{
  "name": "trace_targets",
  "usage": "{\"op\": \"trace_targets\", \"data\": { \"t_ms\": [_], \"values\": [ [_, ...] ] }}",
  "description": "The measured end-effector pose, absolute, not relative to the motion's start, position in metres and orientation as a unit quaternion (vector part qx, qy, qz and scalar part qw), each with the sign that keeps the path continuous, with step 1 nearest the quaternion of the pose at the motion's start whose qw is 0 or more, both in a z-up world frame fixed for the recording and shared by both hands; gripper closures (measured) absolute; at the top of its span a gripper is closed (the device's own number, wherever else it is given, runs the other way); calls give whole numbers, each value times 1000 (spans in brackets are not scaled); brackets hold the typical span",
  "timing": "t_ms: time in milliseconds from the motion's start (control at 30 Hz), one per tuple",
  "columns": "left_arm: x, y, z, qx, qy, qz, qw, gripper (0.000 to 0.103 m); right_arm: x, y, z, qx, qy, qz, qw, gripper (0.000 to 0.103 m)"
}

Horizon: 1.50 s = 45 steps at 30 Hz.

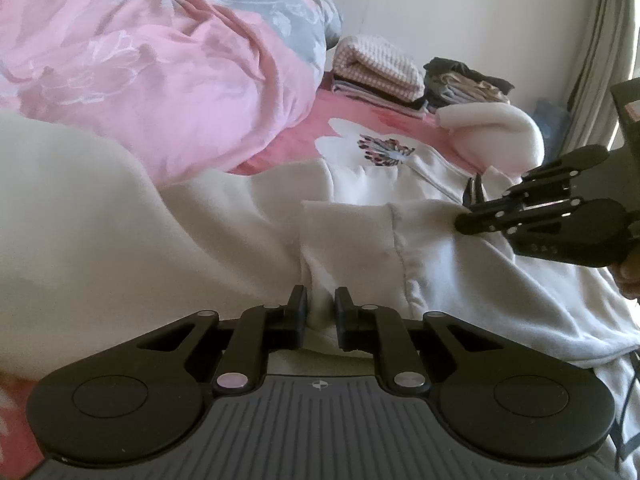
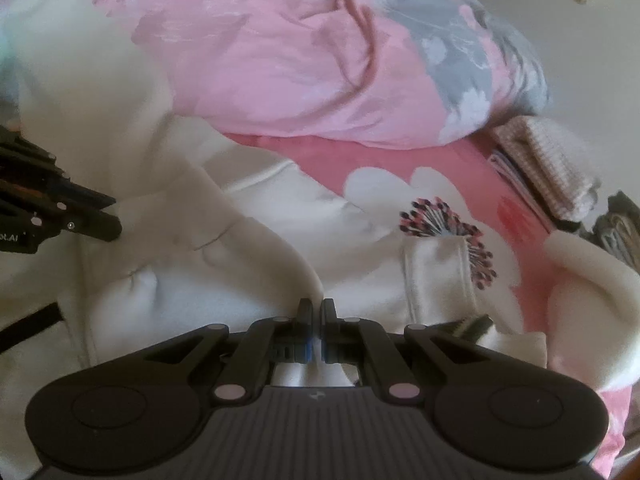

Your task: Fold clothes

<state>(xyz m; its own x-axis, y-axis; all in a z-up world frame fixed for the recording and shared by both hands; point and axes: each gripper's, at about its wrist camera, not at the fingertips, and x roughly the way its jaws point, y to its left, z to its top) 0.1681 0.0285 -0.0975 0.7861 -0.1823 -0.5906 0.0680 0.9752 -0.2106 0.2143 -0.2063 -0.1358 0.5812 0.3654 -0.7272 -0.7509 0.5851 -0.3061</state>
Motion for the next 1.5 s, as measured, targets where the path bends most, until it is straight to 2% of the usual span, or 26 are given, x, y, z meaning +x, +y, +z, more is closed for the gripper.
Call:
{"op": "trace_targets", "data": {
  "t_ms": [367,433,500,567,600,633,700,767,867,933,1100,1200,1267,1367,1500],
  "values": [
    [175,25,-100,-81,324,-62,940,90,223,-206,-153,-298,328,318,838,99],
    [174,27,-99,-84,325,-59,940,90,226,-210,-152,-272,335,311,847,95],
    [174,28,-98,-86,329,-59,939,90,230,-220,-143,-233,336,299,862,81],
    [174,30,-97,-86,335,-62,936,89,232,-240,-128,-177,332,282,882,74],
    [173,31,-96,-89,339,-61,935,86,232,-253,-118,-146,328,272,893,73],
    [172,33,-94,-93,343,-58,933,83,230,-268,-110,-114,324,257,903,73],
    [169,38,-89,-101,345,-48,932,63,227,-305,-94,-53,323,218,919,73],
    [160,40,-83,-98,325,-33,940,59,222,-344,-83,3,325,176,929,73],
    [153,26,-72,-59,282,-61,956,59,207,-381,-85,34,352,144,924,76],
    [158,10,-69,-45,283,-112,951,59,197,-391,-93,39,377,140,915,77],
    [180,-26,-90,-13,339,-155,928,59,188,-374,-124,32,432,171,885,79],
    [185,-35,-105,2,366,-148,919,60,207,-348,-148,-12,457,163,874,81],
    [181,-34,-105,10,364,-141,921,61,223,-338,-163,-62,449,137,881,89],
    [175,-32,-104,19,369,-132,920,61,247,-342,-160,-77,425,85,898,95],
    [173,-29,-104,21,373,-129,918,61,254,-349,-144,-42,422,60,904,92]
  ]
}}
